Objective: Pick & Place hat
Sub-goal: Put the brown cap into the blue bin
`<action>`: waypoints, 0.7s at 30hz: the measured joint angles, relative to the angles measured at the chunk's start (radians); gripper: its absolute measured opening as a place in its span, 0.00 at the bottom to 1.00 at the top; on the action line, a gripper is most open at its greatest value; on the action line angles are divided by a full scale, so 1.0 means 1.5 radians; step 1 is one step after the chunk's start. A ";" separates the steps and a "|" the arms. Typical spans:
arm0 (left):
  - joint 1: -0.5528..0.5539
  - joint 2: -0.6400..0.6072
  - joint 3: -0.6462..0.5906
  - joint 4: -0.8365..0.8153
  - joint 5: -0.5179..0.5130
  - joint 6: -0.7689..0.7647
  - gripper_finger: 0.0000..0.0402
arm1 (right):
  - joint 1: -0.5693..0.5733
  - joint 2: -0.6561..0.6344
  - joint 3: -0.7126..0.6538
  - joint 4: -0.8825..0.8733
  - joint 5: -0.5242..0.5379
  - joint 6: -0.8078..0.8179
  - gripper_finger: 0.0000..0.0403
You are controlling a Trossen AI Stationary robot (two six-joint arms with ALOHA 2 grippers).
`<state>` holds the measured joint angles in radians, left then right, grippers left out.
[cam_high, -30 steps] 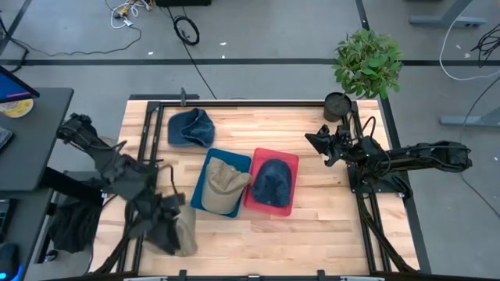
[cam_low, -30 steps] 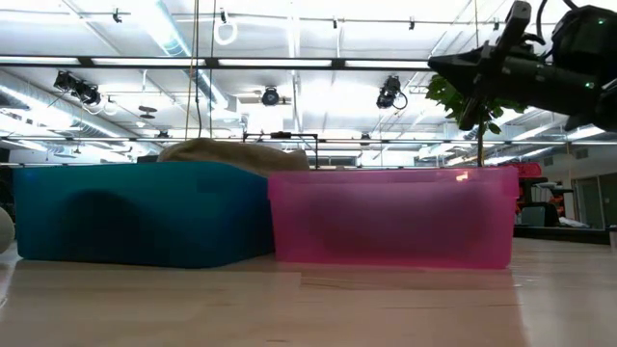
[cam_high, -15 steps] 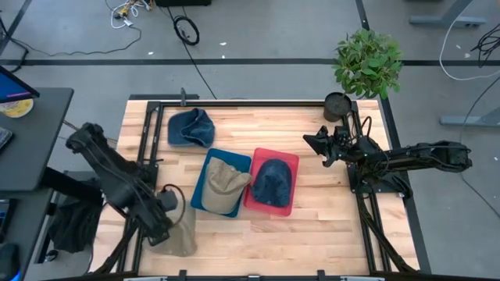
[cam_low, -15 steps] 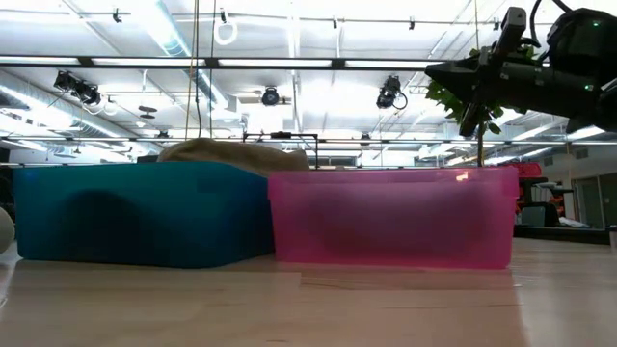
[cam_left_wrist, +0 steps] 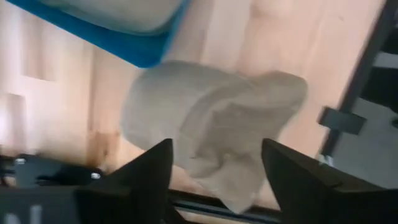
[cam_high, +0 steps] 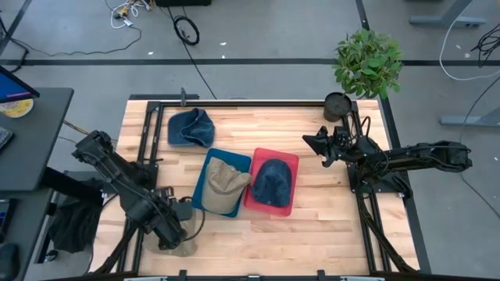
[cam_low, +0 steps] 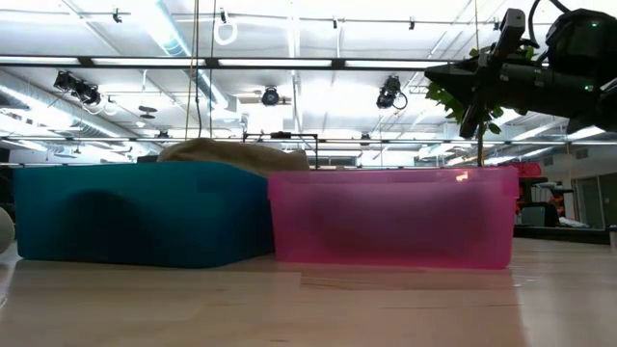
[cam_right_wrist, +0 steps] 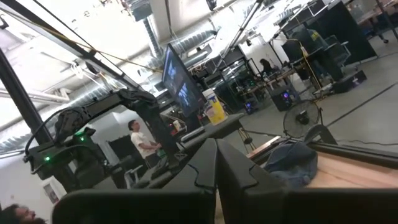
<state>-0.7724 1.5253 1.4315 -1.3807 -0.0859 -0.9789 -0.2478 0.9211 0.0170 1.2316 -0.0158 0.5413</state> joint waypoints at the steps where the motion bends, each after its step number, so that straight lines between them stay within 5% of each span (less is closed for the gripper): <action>1: 0.000 0.000 -0.001 -0.002 -0.012 0.000 0.66 | 0.000 0.000 0.000 0.000 0.000 0.000 0.02; 6: -0.028 -0.002 -0.061 0.025 -0.054 0.019 0.76 | 0.000 0.000 0.000 0.000 0.000 0.001 0.02; 12: -0.069 -0.002 -0.184 0.194 0.018 0.012 0.76 | 0.000 0.000 0.000 0.000 0.000 0.041 0.02; 21: -0.079 -0.002 -0.250 0.212 0.000 -0.020 0.76 | 0.000 0.000 0.000 -0.010 -0.019 0.077 0.02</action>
<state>-0.8913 1.5225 1.0565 -1.0625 -0.0853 -1.0095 -0.2478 0.9211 0.0174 1.2165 -0.0441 0.6563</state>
